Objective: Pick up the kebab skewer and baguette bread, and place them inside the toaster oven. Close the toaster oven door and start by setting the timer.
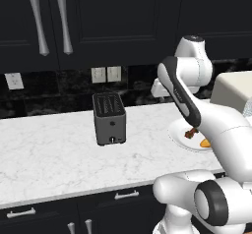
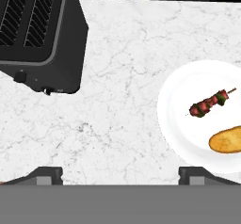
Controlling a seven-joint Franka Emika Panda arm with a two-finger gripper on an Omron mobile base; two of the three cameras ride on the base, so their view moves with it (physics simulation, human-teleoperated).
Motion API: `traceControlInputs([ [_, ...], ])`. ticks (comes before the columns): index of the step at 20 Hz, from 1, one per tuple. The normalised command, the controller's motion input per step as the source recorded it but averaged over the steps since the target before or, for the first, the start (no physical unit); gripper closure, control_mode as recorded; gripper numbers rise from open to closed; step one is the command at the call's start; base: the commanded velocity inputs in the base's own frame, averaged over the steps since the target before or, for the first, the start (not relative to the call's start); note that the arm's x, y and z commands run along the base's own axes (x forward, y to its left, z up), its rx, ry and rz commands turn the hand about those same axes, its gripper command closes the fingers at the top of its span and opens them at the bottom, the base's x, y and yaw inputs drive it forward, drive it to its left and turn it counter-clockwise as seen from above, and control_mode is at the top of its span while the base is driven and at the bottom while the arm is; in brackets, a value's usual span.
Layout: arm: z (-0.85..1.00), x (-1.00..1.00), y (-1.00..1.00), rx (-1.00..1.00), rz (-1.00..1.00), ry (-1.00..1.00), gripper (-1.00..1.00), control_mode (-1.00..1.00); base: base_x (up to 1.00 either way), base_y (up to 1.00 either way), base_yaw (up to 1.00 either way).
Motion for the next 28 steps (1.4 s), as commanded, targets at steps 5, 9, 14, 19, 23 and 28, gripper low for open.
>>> traceControlInputs([
  [5, 0.00, 0.00, 0.00, 0.00, 0.00, 0.00, -1.00, 1.00, 0.00, -0.75, 0.02],
  [9, 0.00, 0.00, 0.00, 0.00, 0.00, 0.00, -1.00, 1.00, 0.00, -0.63, 0.00],
  [14, 0.00, 0.00, 0.00, 0.00, 0.00, 0.00, -1.00, 1.00, 0.03, -0.37, 0.00],
  [19, 0.00, 0.00, 0.00, 0.00, 0.00, 0.00, -1.00, 1.00, 0.11, -0.36, 0.00],
  [23, 0.00, 0.00, 0.00, 0.00, 0.00, 0.00, -1.00, 1.00, 0.10, -0.36, 0.00],
  [28, 0.00, 0.00, 0.00, 0.00, 0.00, 0.00, -1.00, 1.00, 0.16, -0.34, 0.00],
])
